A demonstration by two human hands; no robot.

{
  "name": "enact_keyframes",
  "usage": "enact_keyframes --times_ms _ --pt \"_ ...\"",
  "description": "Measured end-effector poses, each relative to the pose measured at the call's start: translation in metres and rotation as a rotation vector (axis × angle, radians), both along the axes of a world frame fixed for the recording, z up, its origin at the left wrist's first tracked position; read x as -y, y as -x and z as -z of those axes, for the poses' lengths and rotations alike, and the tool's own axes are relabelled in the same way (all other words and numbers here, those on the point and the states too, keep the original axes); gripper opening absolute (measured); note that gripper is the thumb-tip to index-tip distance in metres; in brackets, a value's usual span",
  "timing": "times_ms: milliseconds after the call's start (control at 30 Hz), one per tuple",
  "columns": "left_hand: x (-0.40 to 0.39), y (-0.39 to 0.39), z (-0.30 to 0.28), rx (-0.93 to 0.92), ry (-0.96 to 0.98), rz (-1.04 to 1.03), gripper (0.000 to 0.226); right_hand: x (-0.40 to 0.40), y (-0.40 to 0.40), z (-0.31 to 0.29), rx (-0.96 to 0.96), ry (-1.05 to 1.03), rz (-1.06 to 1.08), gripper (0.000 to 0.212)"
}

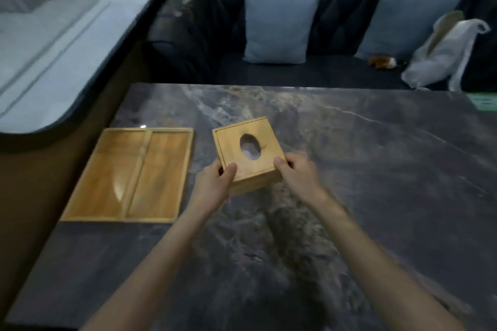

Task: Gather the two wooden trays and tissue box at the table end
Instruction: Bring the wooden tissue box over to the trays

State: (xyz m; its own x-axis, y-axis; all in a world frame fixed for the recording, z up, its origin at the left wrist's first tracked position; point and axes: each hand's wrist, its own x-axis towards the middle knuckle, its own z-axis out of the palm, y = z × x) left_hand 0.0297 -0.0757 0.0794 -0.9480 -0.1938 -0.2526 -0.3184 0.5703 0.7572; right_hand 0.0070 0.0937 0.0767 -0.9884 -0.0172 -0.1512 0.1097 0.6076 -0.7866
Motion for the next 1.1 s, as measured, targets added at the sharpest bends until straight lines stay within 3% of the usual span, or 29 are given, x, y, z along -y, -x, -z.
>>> enact_keyframes --times_ms 367,633,800,900,1100 --pt "0.186 -0.098 0.010 0.043 -0.008 -0.254 0.035 0.195 -0.042 0.024 0.078 0.030 -0.320 0.032" --pt "0.265 -0.154 0.032 0.130 -0.096 -0.420 0.025 0.279 -0.081 0.047 0.151 0.088 -0.527 0.036" --pt "0.291 -0.178 0.042 0.165 -0.156 -0.524 0.015 0.316 -0.096 0.060 0.147 0.015 -0.656 0.031" --pt "0.298 -0.187 0.044 0.195 -0.172 -0.611 0.038 0.330 -0.103 0.066 0.175 0.032 -0.674 0.031" --pt "0.314 -0.199 0.053 0.248 -0.245 -0.684 0.044 0.348 -0.114 0.075 0.221 -0.003 -0.710 0.029"
